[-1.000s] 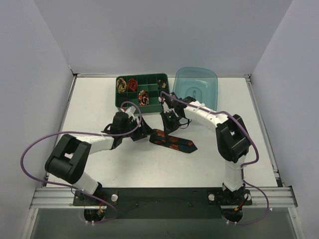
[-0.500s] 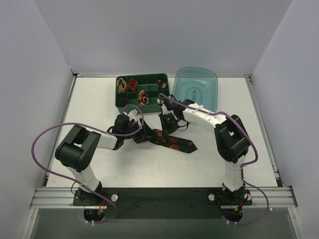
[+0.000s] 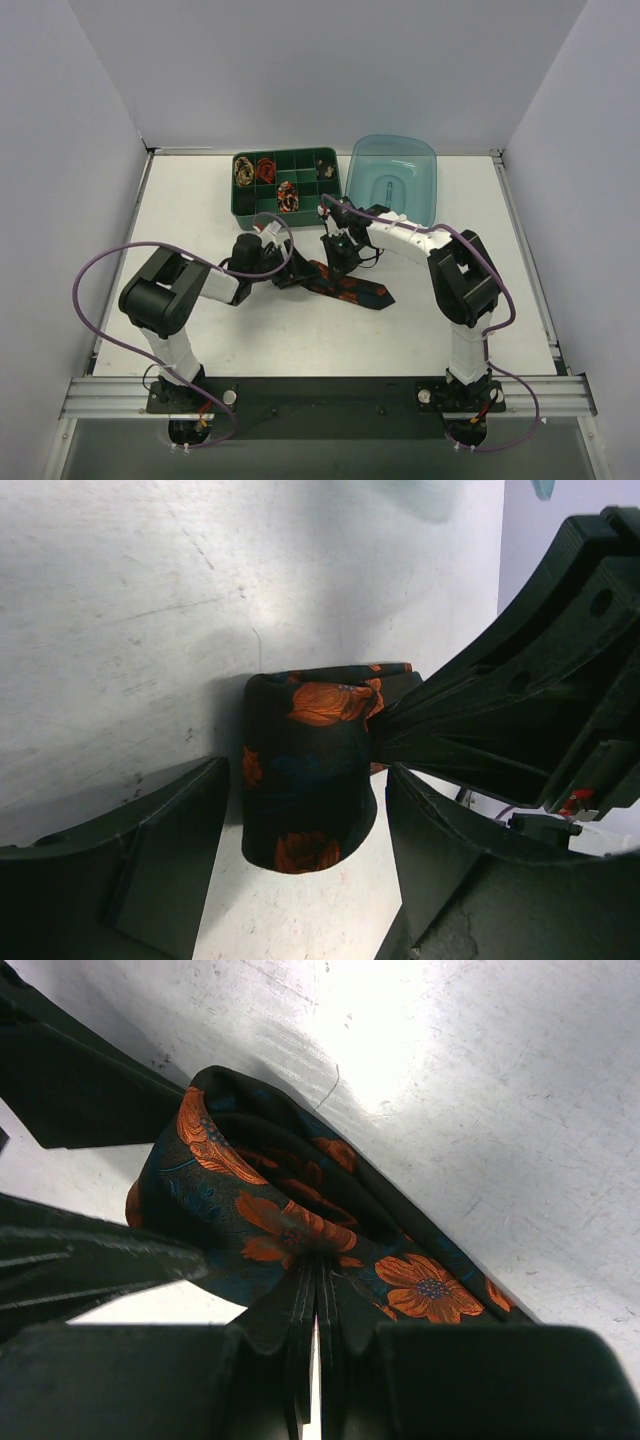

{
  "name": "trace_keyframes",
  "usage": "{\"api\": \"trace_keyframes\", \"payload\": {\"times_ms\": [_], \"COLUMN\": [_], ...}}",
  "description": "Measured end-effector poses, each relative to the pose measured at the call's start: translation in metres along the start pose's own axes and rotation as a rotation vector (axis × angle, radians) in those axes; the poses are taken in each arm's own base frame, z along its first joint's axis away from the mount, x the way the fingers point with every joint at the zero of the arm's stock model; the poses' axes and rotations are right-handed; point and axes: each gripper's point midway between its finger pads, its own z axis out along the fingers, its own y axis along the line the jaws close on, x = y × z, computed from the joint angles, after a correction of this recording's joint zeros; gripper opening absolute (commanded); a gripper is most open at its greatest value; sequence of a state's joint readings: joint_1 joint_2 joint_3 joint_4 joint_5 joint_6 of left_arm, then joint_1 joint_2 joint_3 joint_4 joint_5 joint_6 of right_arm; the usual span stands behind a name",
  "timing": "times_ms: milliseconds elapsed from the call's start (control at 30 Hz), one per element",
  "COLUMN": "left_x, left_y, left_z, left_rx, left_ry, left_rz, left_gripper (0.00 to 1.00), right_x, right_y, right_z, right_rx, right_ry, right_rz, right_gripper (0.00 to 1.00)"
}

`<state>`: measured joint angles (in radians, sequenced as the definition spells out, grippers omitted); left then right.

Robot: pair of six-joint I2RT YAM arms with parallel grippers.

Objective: Roll the ties
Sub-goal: Roll the tie at the center of the board.

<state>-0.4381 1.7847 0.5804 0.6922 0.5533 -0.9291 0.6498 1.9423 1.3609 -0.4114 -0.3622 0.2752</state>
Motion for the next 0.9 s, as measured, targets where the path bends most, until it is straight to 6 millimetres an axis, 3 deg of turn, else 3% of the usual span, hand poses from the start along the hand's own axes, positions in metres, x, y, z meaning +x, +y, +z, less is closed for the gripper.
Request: {"api": "trace_keyframes", "payload": {"times_ms": [267,433,667,900], "left_x": [0.014,0.015,0.014,0.006], "left_y": [-0.006,-0.002,-0.003,-0.008], "left_z": [0.012,0.012,0.013,0.009], "left_rx": [0.039,0.035,0.014,-0.083], "left_ry": [0.019,0.007,0.014,0.036], "left_rz": [0.016,0.000,-0.011,0.088], "left_gripper": [0.57,0.39,0.37,0.37], "right_x": [0.001,0.001,0.001,0.001], "right_y": [-0.002,-0.002,-0.003,-0.003], "right_z": [0.001,0.001,0.001,0.001], "right_rx": [0.010,0.011,0.016,0.017], "right_ry": [0.001,0.001,-0.001,-0.006], "right_rz": [0.011,0.012,0.012,0.011], "right_gripper": [0.00,0.00,0.00,0.00]}}
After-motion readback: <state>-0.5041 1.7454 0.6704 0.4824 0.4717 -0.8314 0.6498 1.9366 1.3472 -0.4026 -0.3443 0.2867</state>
